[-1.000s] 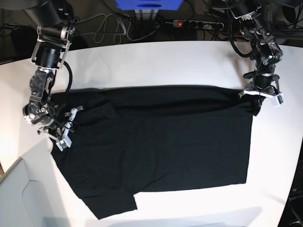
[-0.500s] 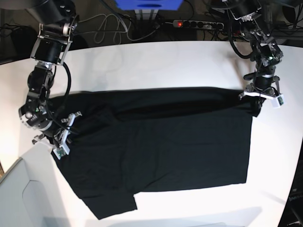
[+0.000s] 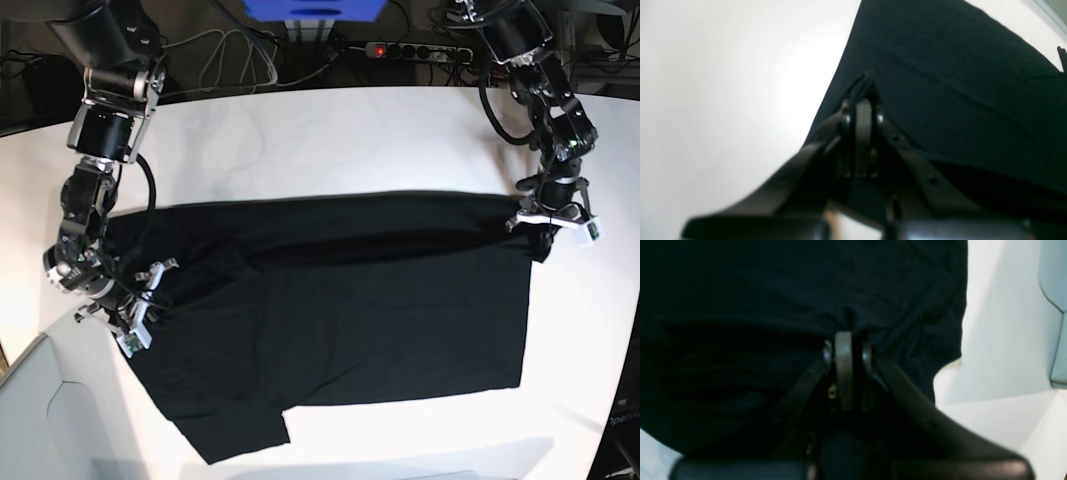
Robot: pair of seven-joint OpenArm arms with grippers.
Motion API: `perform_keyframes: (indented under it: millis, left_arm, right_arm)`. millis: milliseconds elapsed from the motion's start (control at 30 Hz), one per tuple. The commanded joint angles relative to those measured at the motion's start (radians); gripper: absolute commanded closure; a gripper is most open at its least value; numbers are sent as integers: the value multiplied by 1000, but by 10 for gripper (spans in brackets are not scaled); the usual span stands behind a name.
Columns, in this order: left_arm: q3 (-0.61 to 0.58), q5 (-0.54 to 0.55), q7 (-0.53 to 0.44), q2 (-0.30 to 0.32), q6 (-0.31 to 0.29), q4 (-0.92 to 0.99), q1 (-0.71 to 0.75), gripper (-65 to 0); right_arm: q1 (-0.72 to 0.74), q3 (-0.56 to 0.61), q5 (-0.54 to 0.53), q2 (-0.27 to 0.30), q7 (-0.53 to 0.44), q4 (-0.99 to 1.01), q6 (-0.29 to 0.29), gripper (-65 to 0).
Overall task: Fold the T-shirt properly
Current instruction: 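Reach the right gripper down the shirt side and grasp the fabric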
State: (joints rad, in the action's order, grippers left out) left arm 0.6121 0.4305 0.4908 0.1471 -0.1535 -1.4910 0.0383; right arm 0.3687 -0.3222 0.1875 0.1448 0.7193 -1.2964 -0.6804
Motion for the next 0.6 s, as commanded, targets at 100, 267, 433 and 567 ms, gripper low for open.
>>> perform_keyframes:
  millis: [100, 267, 433, 567]
  left_arm:
    - [4, 12, -28, 13, -1, -13, -16, 0]
    - [4, 12, -28, 13, -1, -13, -41, 0]
    - [-7, 12, -28, 13, -1, -10, -62, 0]
    - [-24, 12, -28, 33, -1, 22, -73, 0]
  right_arm:
    - [54, -2, -10, 11, -22, -10, -18, -1]
    - [56, -2, -10, 11, -22, -10, -18, -1]
    - [49, -1, -10, 11, -22, -10, -18, -1]
    - [49, -1, -10, 11, -20, -10, -18, -1]
